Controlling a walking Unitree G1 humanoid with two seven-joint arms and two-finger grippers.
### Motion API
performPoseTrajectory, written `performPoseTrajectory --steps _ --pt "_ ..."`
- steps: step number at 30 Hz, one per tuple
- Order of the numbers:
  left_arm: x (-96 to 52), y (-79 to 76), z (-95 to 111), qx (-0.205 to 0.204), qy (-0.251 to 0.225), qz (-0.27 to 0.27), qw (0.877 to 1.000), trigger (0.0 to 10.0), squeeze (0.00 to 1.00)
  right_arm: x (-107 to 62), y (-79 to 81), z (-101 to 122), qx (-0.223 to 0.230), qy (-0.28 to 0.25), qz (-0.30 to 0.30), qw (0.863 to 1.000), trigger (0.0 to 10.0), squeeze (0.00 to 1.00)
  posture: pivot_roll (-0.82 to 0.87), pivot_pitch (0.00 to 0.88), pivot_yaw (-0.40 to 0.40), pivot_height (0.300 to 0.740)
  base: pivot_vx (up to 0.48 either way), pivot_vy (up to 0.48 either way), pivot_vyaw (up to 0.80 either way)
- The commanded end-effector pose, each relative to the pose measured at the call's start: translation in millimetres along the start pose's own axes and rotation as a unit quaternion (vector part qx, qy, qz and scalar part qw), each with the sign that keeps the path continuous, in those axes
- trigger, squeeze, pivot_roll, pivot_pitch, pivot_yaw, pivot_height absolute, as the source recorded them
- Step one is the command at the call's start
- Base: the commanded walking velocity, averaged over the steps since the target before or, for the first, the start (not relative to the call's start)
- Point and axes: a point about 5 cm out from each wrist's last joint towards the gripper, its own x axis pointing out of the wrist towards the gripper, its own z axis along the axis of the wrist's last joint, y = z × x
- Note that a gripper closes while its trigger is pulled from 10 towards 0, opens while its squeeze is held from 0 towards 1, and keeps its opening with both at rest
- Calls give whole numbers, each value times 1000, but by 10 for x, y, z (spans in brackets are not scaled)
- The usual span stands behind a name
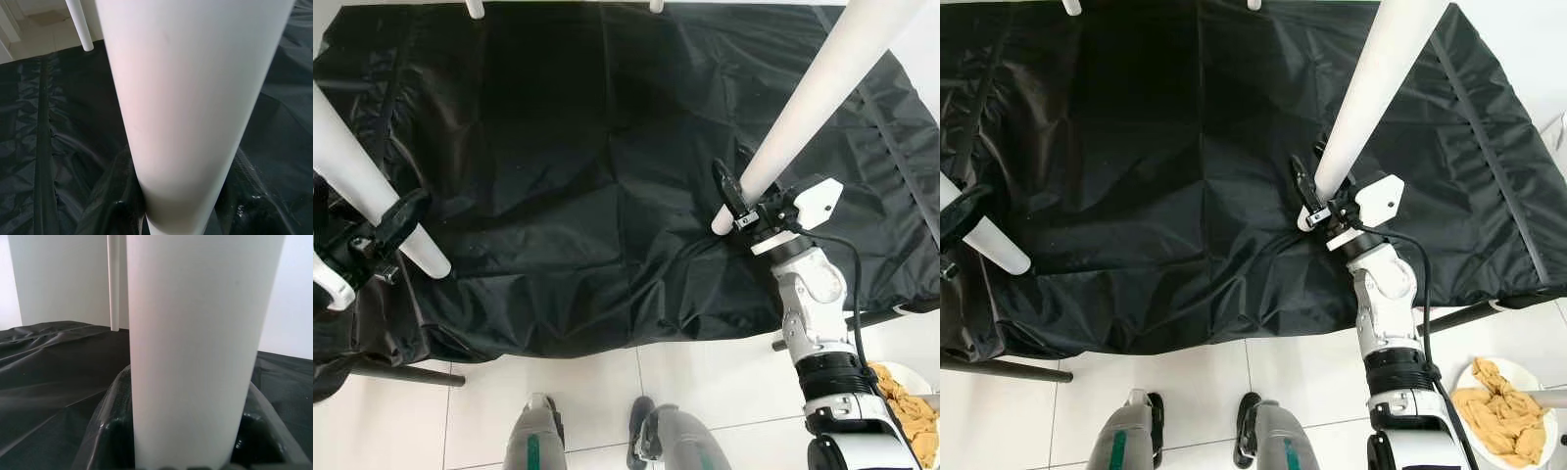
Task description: Building children table
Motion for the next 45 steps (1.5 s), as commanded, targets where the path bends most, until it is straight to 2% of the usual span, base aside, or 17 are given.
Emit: performPoseTrajectory --steps 1,3,4,5,16,19,20,21,22,28,30,34,36,37,43,44,45 --pt "-179 230 82 35 -19 85 996 10000 0 -337 -334 -130 -17 64 -79 995 10000 0 267 180 -38 740 0 0 0" --pt "-162 225 43 25 -16 78 997 10000 0 -334 -318 -138 -17 64 -78 995 10000 0 267 177 -37 740 0 0 0" --pt "-154 250 1 6 -17 81 997 10000 1000 -340 -303 -148 -8 65 -76 995 10000 894 262 175 -37 740 0 0 0" --pt "-148 262 -19 1 -20 79 997 10000 1000 -348 -291 -154 -3 66 -74 995 10000 1000 261 175 -36 740 0 0 0" --pt "-97 237 -139 -4 -18 63 998 10000 1000 -370 -264 -190 -4 74 -70 995 10000 1000 252 169 -32 740 0 0 0" --pt "-91 236 -220 11 -4 72 997 10000 1000 -397 -233 -235 -9 85 -69 994 10000 1000 250 171 -31 740 0 0 0" --pt "-85 236 -253 13 -3 81 997 10000 902 -410 -210 -254 -9 89 -68 994 10000 169 250 172 -31 740 0 0 0" --pt "-85 236 -253 13 -3 81 997 10000 902 -410 -210 -254 -9 89 -68 994 10000 169 250 172 -31 740 0 0 0" --pt "-72 228 -298 15 3 86 996 10000 0 -420 -182 -274 -7 93 -66 994 10000 0 250 172 -31 740 0 0 0" --pt "-42 184 -535 30 24 124 992 10000 0 -498 -58 -415 -2 121 -75 990 10000 0 244 186 -31 740 0 0 0" --pt "-33 157 -598 20 33 121 992 10000 0 -524 -42 -450 2 128 -81 988 10000 0 244 186 -29 740 0 0 0" --pt "-13 74 -720 37 54 114 991 10000 0 -577 0 -506 9 139 -90 986 10000 0 241 192 -27 740 0 0 0" --pt "-14 40 -797 -3 59 96 994 10000 0 -598 18 -519 10 141 -91 986 10000 0 235 197 -18 740 0 0 0" --pt "-22 33 -829 -16 61 87 994 10000 1000 -611 21 -524 10 142 -92 986 10000 0 233 201 -15 740 0 0 0" --pt "-62 62 -917 -3 70 90 993 10000 1000 -655 7 -540 4 147 -98 984 10000 0 230 206 -11 740 0 0 0" --pt "-110 96 -954 8 72 100 992 10000 0 -700 -7 -551 -2 152 -102 983 10000 0 230 206 -11 740 0 0 0" --pt "-110 96 -954 8 72 100 992 10000 0 -700 -7 -551 -2 152 -102 983 10000 0 230 206 -11 740 0 0 0"
